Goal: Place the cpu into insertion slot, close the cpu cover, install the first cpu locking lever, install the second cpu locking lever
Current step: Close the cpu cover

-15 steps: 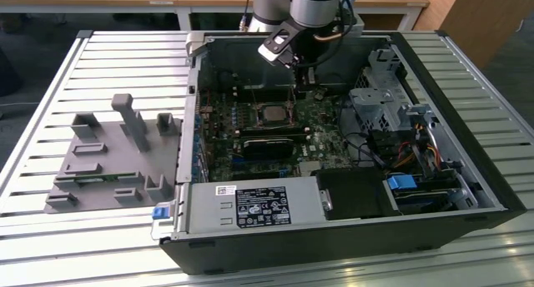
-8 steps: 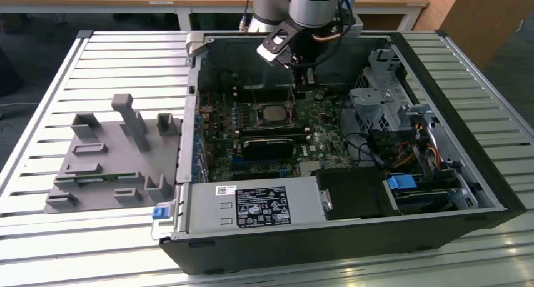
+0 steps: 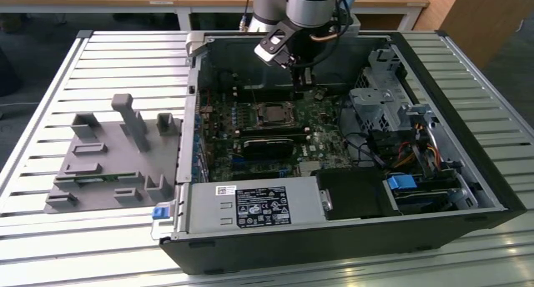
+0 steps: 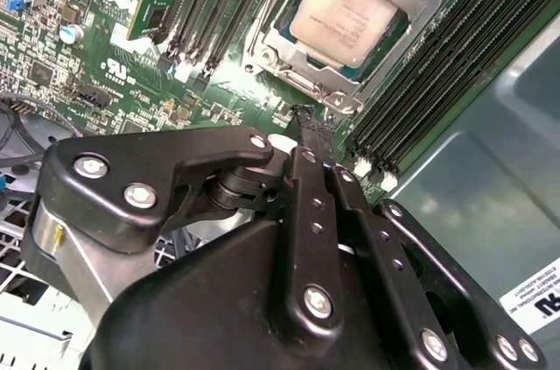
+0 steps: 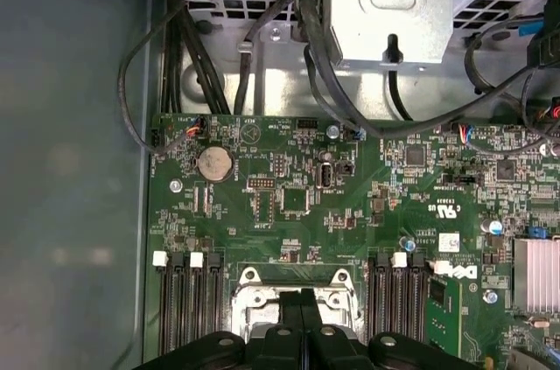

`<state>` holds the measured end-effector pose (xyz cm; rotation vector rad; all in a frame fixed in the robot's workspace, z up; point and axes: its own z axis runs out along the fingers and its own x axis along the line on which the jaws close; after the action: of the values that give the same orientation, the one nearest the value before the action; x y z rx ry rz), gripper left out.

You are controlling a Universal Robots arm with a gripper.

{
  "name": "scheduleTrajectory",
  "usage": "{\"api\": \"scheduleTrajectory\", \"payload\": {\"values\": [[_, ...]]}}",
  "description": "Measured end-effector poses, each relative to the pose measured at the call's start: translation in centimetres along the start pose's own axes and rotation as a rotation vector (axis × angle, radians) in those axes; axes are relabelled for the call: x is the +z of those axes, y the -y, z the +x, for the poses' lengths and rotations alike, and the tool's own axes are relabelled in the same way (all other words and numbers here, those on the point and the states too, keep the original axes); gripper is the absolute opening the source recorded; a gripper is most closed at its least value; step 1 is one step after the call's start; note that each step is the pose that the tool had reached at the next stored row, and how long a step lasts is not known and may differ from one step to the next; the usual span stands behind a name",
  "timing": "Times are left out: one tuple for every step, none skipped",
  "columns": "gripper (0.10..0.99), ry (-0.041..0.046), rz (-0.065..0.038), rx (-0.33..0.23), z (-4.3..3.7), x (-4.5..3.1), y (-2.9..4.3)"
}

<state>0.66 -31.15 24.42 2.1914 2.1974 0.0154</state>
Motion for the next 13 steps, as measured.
{"api": "scheduleTrajectory", "payload": {"values": [[0.106, 0.0000, 0.000, 0.000, 0.00, 0.00, 0.07], [0.106, -0.0001, 0.000, 0.000, 0.00, 0.01, 0.14], [0.106, -0.0001, 0.000, 0.000, 0.00, 0.02, 0.21], [0.106, -0.0002, 0.000, 0.000, 0.00, 0.04, 0.28], [0.106, -0.0004, 0.000, 0.000, 0.00, 0.07, 0.37], [0.106, -0.0004, 0.000, 0.000, 0.01, 0.10, 0.46], [0.106, -0.0002, 0.000, 0.000, 0.01, 0.15, 0.56], [0.106, -0.0001, 0.000, 0.000, 0.01, 0.24, 0.64], [0.106, -0.0001, 0.000, 0.000, 0.01, 0.36, 0.69], [0.106, -0.0001, 0.000, 0.000, 0.01, 0.52, 0.76], [0.106, 0.0000, 0.000, 0.000, 0.01, 0.69, 0.85], [0.106, -0.0001, 0.000, 0.000, 0.02, 0.87, 0.94], [0.106, -0.0001, 0.000, 0.000, 0.03, 1.05, 0.99]]}}
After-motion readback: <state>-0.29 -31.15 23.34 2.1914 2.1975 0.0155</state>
